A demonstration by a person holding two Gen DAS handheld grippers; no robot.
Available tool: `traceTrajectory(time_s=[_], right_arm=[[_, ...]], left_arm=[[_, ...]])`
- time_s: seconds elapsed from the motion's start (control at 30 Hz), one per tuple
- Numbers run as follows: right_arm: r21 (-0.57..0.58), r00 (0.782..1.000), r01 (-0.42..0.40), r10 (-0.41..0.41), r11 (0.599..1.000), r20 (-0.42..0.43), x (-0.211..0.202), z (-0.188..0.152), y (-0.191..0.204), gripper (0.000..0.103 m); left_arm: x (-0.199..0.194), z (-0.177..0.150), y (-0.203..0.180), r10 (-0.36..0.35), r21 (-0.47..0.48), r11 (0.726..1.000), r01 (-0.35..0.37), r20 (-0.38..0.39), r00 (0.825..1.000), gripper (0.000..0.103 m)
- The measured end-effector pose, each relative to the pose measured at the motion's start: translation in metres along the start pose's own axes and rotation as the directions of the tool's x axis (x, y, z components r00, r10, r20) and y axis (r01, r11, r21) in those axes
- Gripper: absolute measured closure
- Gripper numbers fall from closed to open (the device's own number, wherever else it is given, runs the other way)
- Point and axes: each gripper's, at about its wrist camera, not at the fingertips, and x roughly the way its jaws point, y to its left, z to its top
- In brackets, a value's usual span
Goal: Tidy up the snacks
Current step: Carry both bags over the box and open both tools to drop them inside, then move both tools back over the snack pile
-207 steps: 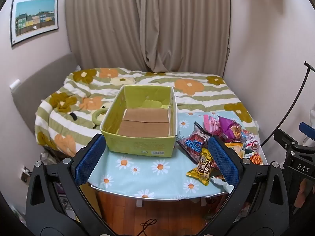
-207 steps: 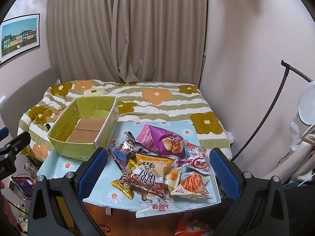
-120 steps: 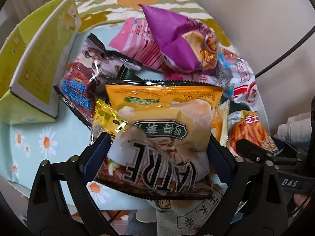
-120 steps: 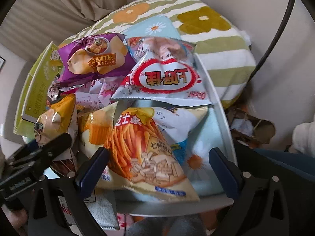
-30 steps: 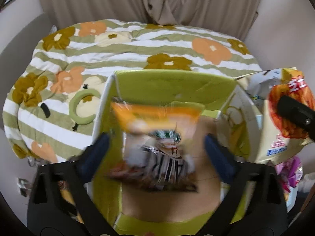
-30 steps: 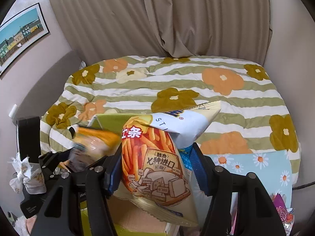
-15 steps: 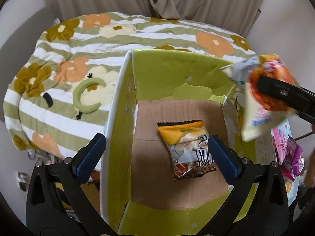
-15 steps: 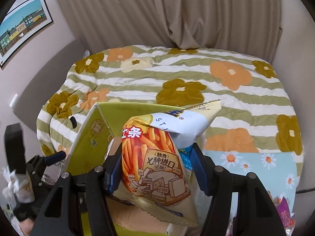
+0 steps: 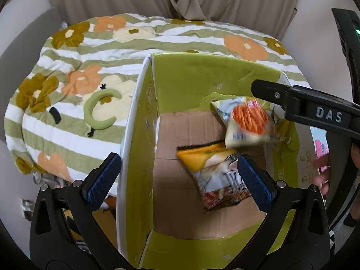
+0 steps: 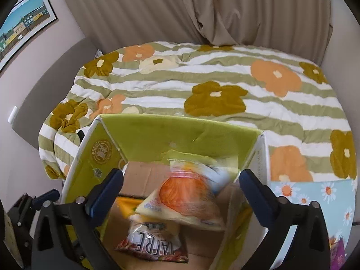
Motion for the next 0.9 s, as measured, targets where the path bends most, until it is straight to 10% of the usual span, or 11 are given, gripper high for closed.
traceTrajectory(time_s=[0.37,0.9], right_arm=[[-0.006,1.0,-0.016,0.016,1.0,0.007,-0.03,-0.004,-0.004,0.0],[-0.143,0.986,-0.018,0.042,0.99,0.164,-0.21,-0.094,-0.01,0.0]], left_arm=[[-0.02,-0.001,-0.004,-0.015,-0.013,1.0,0.015,0.034,0.999,0.001],[-0.167,-0.082,-0.064,-0.014,-0.076,0.997,0.03,0.199,0.98,0.001]])
